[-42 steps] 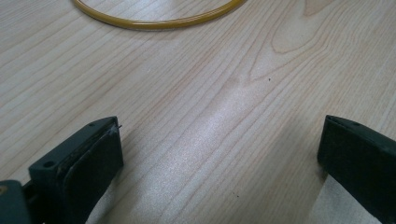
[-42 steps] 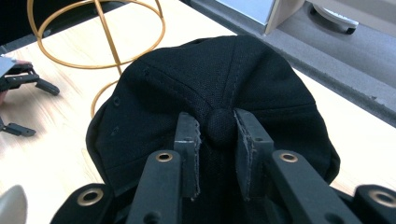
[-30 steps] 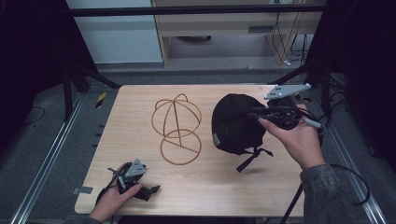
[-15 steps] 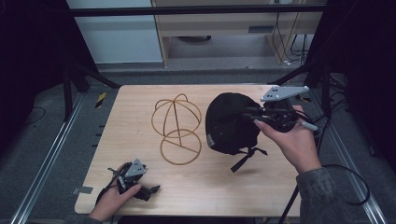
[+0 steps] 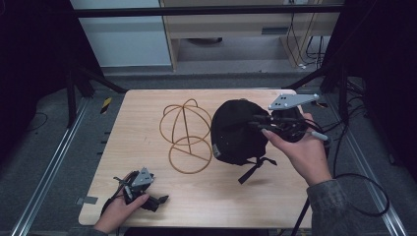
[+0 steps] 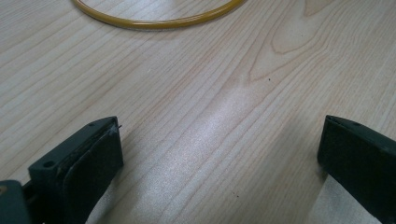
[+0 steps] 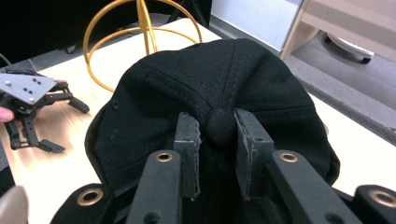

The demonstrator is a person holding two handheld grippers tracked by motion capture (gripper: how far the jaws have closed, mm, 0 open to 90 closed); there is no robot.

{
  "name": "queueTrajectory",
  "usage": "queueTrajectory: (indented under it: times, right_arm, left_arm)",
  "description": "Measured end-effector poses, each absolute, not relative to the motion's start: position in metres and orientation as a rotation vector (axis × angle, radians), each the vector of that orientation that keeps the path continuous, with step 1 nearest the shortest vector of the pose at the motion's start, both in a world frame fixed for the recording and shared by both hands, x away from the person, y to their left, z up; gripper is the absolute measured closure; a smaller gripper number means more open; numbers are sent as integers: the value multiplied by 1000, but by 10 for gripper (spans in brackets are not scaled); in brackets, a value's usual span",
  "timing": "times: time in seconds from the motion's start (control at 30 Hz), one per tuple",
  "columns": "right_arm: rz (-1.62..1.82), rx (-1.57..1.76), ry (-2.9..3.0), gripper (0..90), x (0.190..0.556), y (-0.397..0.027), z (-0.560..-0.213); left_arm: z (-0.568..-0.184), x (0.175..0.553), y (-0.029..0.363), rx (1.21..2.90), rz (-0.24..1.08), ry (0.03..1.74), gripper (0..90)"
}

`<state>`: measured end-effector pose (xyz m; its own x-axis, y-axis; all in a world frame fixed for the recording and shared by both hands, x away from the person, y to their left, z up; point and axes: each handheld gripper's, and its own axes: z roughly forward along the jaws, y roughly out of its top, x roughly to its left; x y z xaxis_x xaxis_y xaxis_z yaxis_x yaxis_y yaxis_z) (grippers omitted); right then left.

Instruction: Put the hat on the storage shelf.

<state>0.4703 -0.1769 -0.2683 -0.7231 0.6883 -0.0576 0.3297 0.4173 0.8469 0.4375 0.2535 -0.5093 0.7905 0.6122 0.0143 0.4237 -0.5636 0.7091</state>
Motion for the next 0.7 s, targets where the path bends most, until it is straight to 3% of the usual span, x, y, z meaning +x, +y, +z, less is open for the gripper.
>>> queueTrajectory:
  times: [0.7]
  right_arm:
    - [1292, 791, 2262, 729, 467, -153, -245]
  left_arm:
    - [-509, 438, 254, 2255, 337, 760, 0]
